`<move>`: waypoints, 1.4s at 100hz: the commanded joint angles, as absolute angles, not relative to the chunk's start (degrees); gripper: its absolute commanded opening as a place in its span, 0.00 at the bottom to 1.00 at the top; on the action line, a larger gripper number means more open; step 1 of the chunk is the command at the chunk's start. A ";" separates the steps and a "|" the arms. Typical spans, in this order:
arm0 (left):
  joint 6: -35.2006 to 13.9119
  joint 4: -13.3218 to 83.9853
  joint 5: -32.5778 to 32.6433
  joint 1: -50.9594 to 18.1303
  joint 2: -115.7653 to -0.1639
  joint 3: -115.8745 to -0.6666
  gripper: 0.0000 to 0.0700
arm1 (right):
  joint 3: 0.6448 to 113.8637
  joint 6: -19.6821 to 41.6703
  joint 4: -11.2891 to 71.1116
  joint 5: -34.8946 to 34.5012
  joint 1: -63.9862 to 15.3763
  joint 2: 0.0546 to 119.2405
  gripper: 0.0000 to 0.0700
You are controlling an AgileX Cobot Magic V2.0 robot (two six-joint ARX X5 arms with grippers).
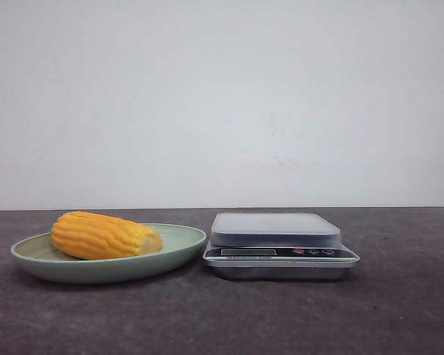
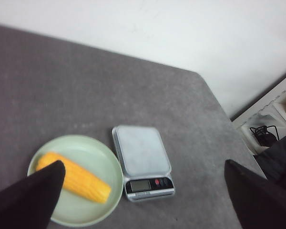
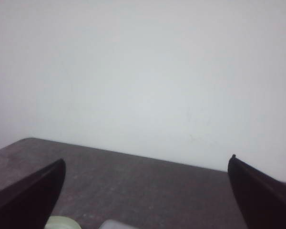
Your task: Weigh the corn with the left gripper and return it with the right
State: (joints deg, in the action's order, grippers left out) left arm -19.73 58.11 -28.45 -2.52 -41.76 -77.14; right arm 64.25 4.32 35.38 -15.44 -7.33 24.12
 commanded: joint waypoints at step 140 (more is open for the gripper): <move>-32.23 50.65 -12.38 -24.08 -97.10 -78.30 0.95 | 65.25 5.91 38.57 -14.98 -7.35 24.25 1.00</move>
State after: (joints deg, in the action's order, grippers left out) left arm -31.68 51.13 -13.15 -23.64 -94.61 -77.14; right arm 64.25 5.37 38.76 -15.00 -7.33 24.12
